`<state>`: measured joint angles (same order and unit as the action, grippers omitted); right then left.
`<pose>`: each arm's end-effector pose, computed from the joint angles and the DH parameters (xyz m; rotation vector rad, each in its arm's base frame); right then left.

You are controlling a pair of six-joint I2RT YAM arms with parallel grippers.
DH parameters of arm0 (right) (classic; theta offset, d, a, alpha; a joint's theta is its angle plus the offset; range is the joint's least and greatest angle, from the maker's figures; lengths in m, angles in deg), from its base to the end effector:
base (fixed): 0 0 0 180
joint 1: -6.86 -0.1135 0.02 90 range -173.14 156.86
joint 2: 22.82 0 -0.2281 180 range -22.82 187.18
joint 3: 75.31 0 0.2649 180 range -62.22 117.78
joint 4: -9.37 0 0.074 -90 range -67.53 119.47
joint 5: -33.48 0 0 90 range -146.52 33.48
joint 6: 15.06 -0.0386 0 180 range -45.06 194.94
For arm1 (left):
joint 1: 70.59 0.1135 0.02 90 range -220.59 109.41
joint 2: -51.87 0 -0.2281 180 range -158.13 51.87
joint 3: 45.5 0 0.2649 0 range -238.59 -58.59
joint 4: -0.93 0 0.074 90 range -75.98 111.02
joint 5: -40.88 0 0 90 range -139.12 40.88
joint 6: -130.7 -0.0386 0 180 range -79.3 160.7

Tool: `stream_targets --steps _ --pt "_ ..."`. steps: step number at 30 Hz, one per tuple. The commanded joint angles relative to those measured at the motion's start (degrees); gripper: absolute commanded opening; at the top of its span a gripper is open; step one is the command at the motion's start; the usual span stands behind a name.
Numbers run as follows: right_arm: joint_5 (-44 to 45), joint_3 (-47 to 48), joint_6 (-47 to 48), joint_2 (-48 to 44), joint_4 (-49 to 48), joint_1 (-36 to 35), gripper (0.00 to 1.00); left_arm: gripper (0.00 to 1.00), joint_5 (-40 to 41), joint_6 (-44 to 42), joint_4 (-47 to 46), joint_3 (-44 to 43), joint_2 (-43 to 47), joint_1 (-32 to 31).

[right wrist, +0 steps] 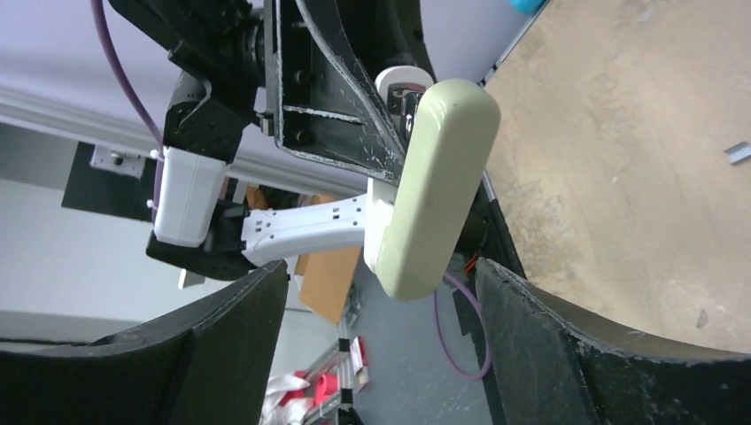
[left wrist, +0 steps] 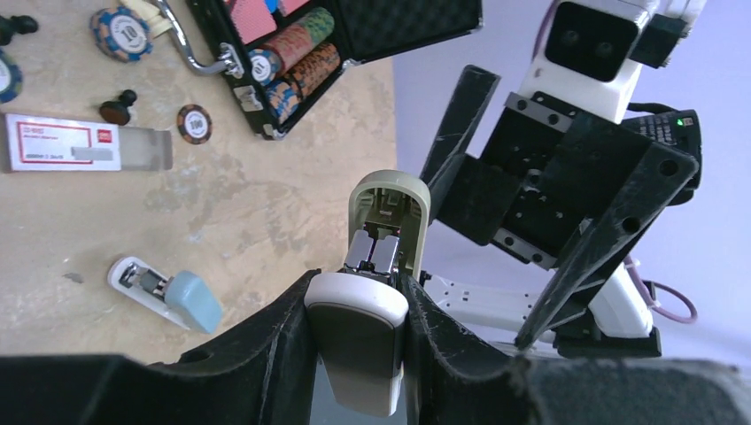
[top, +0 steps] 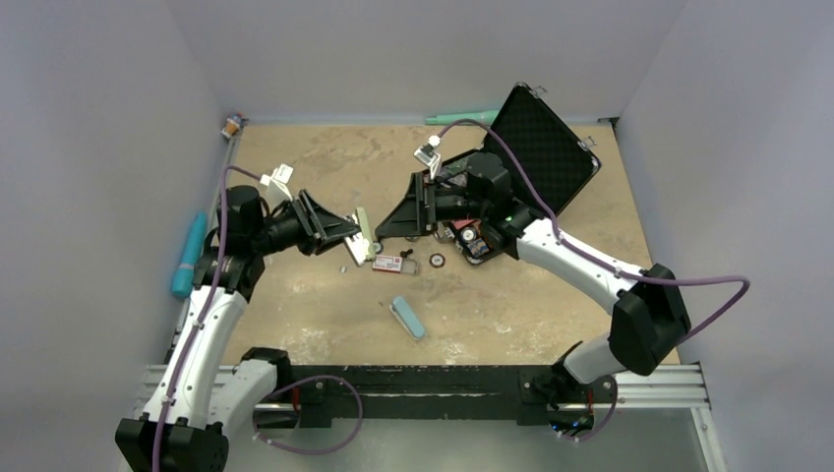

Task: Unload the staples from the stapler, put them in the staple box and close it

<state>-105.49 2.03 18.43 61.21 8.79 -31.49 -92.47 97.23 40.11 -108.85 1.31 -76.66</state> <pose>0.2628 0.2451 0.2989 -0.4700 2.0074 1.8507 0.2208 -0.0501 0.3029 -0.4359 2.1650 -1.4190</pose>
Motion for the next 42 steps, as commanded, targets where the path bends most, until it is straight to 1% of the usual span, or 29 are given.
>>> stream_targets --steps 1,4,7,9,12,16,19,22,29,37,38,40,41,42 --pt "1.28 4.47 0.23 1.96 -1.74 -4.27 0.79 0.00 -5.47 7.84 -13.21 2.63 2.15 -0.09" --pt "3.34 7.65 0.54 4.19 0.03 -6.26 0.75 0.00 -5.70 10.06 -16.63 3.79 3.87 -0.09" --pt "3.85 9.68 -0.80 5.52 -1.29 -7.01 0.68 0.00 -5.39 10.24 -16.66 4.19 5.56 -0.11" --pt "3.64 10.81 -0.64 6.05 -0.99 -7.04 0.61 0.00 -5.17 10.47 -16.57 4.74 6.49 -0.11" --pt "2.36 11.50 -0.45 6.62 -0.50 -7.25 0.55 0.00 -4.67 10.91 -16.41 4.77 7.08 -0.09" --pt "1.47 12.15 -0.13 6.82 -0.40 -8.04 0.55 0.00 -3.72 10.87 -16.13 4.20 7.37 -0.09" --pt "0.93 13.28 0.28 7.41 -0.03 -9.30 0.61 0.00 -2.93 11.49 -17.25 4.05 7.73 -0.10" --pt "1.13 13.40 0.30 7.49 0.09 -10.20 0.63 0.00 -2.83 11.88 -18.58 3.97 7.83 -0.09" --pt "1.86 12.49 0.23 6.77 0.46 -10.56 0.60 0.00 -0.90 11.66 -18.62 3.40 9.83 -0.09" --pt "2.46 11.57 -0.08 5.40 -0.35 -10.58 0.58 0.00 -0.29 10.79 -16.34 0.91 10.49 -0.10" --pt "2.74 11.52 -0.21 5.22 -0.57 -10.58 0.56 0.00 -0.32 10.60 -15.98 0.76 10.64 -0.09" --pt "3.06 11.45 -0.69 5.09 -1.10 -10.61 0.47 0.00 0.04 10.32 -15.37 0.48 11.04 -0.10" --pt "3.01 11.43 -0.97 5.16 -1.48 -10.60 0.45 0.00 0.40 10.19 -15.06 0.44 11.14 -0.09" --pt "2.94 11.28 -1.38 5.30 -1.91 -10.61 0.40 0.00 0.92 9.98 -14.52 0.24 11.12 -0.13"
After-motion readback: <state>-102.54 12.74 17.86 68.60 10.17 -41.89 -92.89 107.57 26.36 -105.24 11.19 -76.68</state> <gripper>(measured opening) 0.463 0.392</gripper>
